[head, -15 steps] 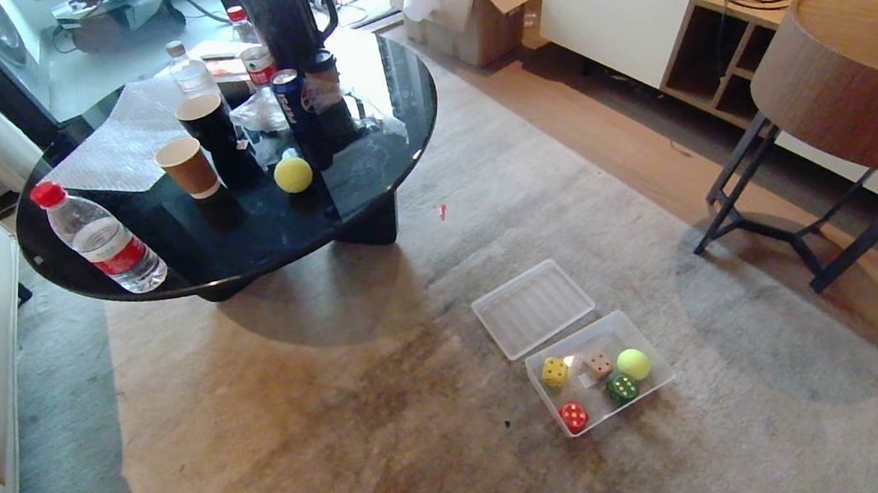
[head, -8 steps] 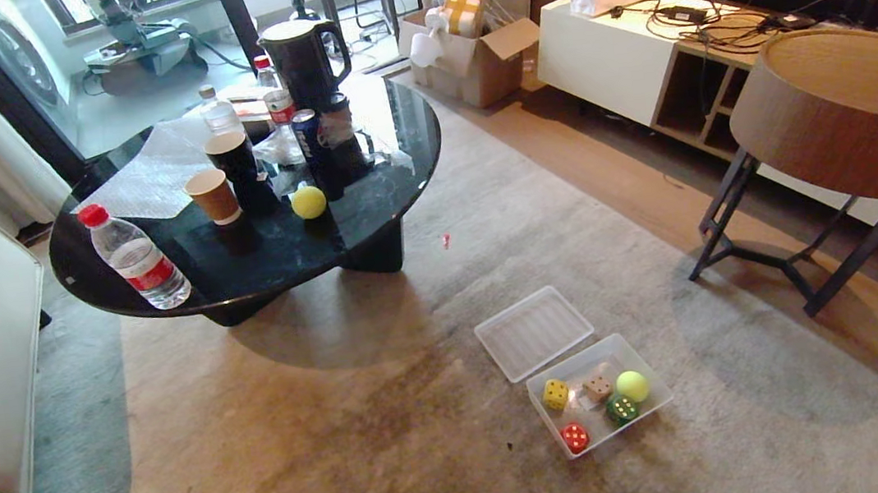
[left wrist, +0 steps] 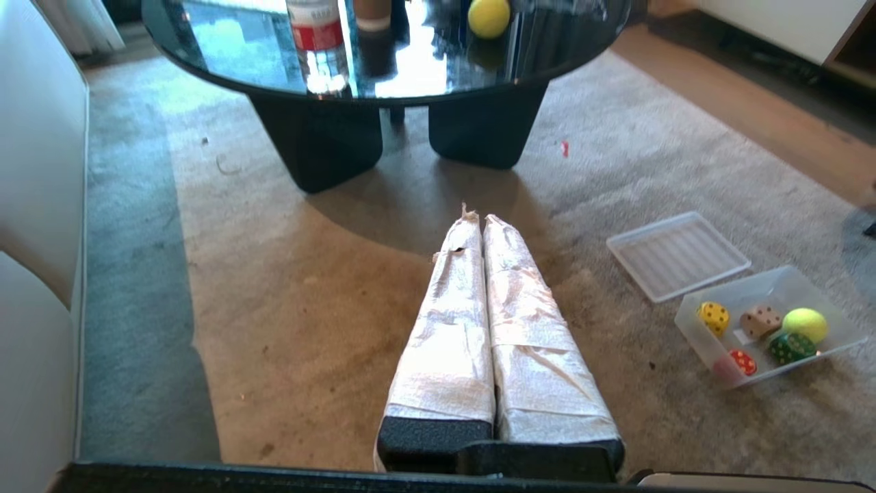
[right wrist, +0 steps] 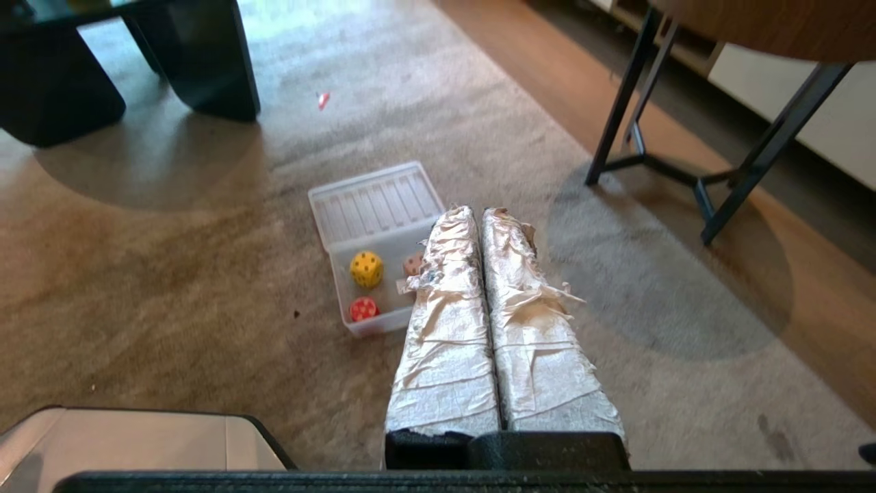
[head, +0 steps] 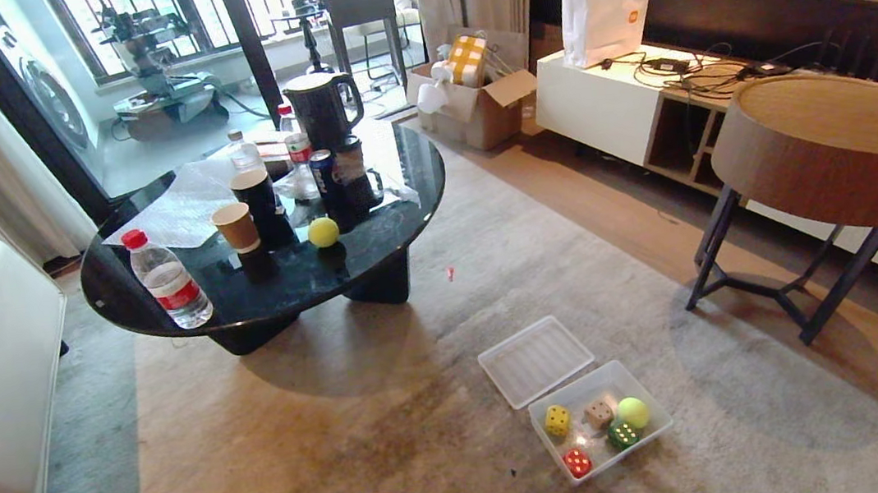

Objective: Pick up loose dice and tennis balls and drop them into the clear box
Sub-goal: Pick up the ball on the table

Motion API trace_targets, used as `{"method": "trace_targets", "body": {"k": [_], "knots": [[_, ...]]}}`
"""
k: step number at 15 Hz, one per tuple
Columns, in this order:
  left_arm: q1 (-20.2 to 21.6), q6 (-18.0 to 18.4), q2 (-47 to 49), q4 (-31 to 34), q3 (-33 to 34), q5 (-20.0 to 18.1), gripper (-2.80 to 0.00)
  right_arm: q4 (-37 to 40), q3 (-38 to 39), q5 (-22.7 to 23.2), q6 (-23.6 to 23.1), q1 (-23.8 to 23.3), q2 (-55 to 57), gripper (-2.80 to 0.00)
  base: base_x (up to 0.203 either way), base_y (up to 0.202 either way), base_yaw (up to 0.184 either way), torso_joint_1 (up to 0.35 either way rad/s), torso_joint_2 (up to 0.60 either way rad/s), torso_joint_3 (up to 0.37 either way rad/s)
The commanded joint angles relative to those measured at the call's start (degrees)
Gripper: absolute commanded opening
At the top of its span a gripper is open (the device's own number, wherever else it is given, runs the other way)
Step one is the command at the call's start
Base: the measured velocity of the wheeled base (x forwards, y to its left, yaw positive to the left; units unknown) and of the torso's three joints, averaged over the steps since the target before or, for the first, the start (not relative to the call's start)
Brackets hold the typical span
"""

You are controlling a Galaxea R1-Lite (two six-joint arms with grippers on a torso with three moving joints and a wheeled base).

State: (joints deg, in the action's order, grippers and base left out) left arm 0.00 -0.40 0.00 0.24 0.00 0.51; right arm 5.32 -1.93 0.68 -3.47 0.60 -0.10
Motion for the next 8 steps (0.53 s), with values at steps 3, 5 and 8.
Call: {"method": "trace_targets", "body": {"k": [3,5,8], "knots": [[0.00,-0.04,0.00,0.02,0.00,0.02,-2.80,0.04,-0.01,0.02,-0.04,0.02,0.10,-2.80,0.000,0.000,0.000,0.004,0.00,0.206],[0.00,-0.04,0.00,0.02,0.00,0.02,-2.80,0.04,-0.01,0.02,-0.04,0.02,0.10,-2.80,0.000,0.000,0.000,0.000,0.00,0.205],[0.00,-0.13,-0.09,0.02,0.00,0.02,-2.80,0.04,-0.01,0.02,-0.04,0.02,0.10,-2.80,0.000,0.000,0.000,0.002,0.00,0.204]]}}
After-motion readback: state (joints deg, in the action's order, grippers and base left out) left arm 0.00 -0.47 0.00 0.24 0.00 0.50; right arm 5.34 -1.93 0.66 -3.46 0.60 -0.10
